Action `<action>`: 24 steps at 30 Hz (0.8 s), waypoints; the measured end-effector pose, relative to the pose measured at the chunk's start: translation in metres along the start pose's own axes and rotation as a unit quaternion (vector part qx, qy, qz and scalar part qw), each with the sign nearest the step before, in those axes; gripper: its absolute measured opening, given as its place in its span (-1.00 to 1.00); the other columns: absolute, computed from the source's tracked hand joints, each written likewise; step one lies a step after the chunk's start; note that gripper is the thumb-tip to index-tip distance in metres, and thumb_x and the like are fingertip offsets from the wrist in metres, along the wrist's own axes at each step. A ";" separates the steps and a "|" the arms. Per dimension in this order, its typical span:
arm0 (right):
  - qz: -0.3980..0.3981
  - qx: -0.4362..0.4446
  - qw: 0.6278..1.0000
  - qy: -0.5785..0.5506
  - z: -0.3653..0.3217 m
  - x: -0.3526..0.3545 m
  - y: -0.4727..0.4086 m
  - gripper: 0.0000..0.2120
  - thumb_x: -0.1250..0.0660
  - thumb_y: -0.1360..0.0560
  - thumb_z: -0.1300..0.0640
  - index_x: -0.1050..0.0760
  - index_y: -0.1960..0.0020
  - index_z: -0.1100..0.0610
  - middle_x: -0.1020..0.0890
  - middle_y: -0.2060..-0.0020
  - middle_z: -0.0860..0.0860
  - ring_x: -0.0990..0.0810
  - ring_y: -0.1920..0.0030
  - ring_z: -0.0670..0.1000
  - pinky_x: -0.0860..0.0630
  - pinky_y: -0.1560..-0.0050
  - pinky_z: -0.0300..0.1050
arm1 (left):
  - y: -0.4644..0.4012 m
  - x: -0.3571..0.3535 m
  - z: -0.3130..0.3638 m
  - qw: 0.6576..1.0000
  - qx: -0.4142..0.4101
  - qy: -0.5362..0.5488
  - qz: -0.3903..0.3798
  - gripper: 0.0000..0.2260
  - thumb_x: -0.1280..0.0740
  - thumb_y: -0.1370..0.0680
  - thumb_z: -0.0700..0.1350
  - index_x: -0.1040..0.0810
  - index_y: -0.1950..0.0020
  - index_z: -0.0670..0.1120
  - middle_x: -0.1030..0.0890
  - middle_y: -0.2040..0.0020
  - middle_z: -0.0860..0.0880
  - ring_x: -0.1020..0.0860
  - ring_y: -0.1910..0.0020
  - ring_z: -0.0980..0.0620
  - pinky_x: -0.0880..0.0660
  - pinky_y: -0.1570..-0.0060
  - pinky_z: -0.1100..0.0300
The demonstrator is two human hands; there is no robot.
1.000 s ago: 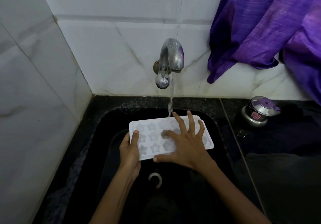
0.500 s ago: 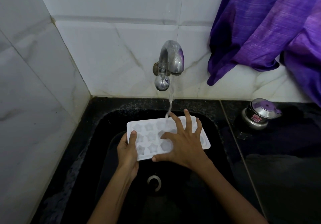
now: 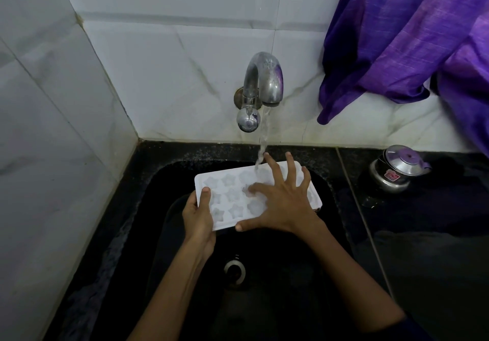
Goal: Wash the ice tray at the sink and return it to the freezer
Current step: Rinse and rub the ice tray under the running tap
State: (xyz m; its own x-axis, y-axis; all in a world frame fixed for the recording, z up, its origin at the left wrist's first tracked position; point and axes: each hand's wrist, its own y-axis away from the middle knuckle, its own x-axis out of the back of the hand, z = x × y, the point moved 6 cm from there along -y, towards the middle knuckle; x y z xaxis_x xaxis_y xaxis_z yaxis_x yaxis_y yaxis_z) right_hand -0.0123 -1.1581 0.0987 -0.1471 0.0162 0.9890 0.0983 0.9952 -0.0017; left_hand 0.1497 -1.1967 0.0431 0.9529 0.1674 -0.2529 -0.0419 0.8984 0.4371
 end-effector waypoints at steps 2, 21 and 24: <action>-0.030 0.005 1.000 -0.007 0.000 -0.004 0.002 -0.22 -0.27 -0.14 -0.56 -0.33 -0.31 -0.32 0.27 -0.51 -0.07 0.52 -0.41 0.14 0.47 -0.30 0.32 | -0.001 0.001 0.000 1.000 0.001 0.002 0.003 -0.77 -0.22 -0.61 -0.08 -0.51 -0.22 -0.12 -0.63 -0.03 -0.12 -0.62 0.06 -0.11 -0.58 0.18 0.06; 0.215 -0.025 0.976 -0.013 -0.001 -0.001 0.034 -0.56 -0.11 -0.33 -0.46 -0.58 0.10 -0.22 -0.24 -0.46 0.03 -0.04 -0.46 0.25 0.05 -0.31 0.19 | 0.003 -0.014 0.006 1.000 -0.006 0.018 -0.008 -0.83 -0.21 -0.62 -0.09 -0.51 -0.15 -0.10 -0.63 0.06 -0.06 -0.62 0.12 -0.04 -0.58 0.17 0.07; 0.224 -0.002 0.975 -0.007 -0.001 -0.002 0.035 -0.57 -0.09 -0.36 -0.43 -0.59 0.13 -0.20 -0.23 -0.45 0.02 -0.05 -0.44 0.26 0.04 -0.30 0.21 | 0.003 -0.013 0.005 1.000 -0.007 0.014 -0.012 -0.84 -0.21 -0.62 -0.08 -0.51 -0.13 -0.07 -0.63 0.06 -0.05 -0.62 0.10 -0.05 -0.57 0.19 0.07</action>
State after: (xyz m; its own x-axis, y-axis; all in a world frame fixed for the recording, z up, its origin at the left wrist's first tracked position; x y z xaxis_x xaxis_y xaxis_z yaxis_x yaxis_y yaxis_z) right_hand -0.0073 -1.1237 0.0973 -0.1013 0.4498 0.8874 0.1603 0.8877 -0.4316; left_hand 0.1387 -1.1978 0.0517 0.9451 0.1559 -0.2872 -0.0227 0.9081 0.4181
